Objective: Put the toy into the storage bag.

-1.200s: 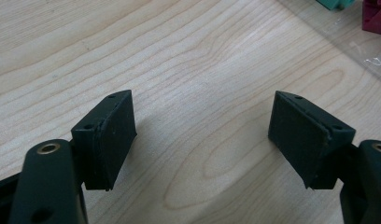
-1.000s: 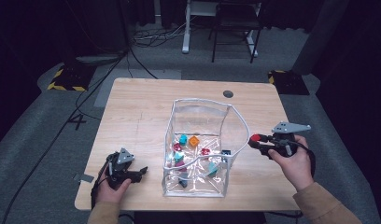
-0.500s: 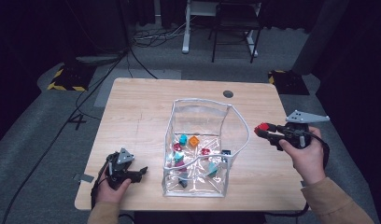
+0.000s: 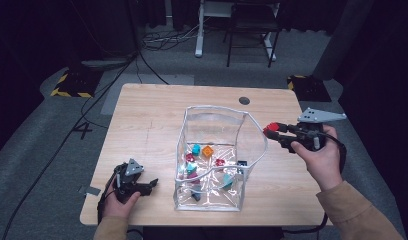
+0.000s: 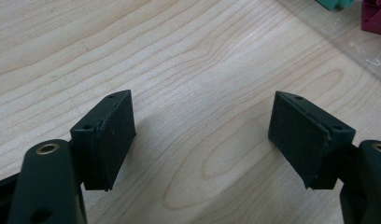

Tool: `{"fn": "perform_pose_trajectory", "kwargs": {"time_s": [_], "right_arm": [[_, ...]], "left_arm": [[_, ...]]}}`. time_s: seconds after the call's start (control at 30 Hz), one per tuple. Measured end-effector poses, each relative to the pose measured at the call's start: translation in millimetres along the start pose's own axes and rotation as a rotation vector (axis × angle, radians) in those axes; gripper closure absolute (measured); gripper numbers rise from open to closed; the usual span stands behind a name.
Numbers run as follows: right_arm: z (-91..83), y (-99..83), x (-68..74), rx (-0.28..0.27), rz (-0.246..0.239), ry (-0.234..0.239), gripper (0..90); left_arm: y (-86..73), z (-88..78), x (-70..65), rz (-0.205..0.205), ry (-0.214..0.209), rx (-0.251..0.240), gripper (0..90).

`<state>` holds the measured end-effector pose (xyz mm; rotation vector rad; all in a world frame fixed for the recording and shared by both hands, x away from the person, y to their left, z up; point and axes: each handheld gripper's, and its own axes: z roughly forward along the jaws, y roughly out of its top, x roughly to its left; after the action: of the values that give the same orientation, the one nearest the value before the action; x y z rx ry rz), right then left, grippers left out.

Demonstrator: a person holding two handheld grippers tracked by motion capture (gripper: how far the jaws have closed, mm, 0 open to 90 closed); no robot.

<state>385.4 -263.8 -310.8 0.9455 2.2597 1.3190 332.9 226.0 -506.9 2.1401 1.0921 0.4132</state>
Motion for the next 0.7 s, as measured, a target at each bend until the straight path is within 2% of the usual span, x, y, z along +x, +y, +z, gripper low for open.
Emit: {"fn": "perform_pose_trajectory", "kwargs": {"time_s": [0.4, 0.53, 0.7], "right_arm": [[24.7, 40.7, 22.4, 0.005, -0.034, 0.081, 59.1], [31.1, 51.5, 26.1, 0.007, -0.019, 0.101, 59.1], [43.1, 64.4, 36.5, 0.007, -0.024, 0.119, 59.1]], "left_arm": [[0.0, 0.0, 0.0, -0.002, 0.000, 0.000, 23.2], [0.1, 0.2, 0.3, -0.007, -0.002, -0.002, 23.7], [0.1, 0.2, 0.5, -0.007, -0.001, -0.002, 23.7]]}}
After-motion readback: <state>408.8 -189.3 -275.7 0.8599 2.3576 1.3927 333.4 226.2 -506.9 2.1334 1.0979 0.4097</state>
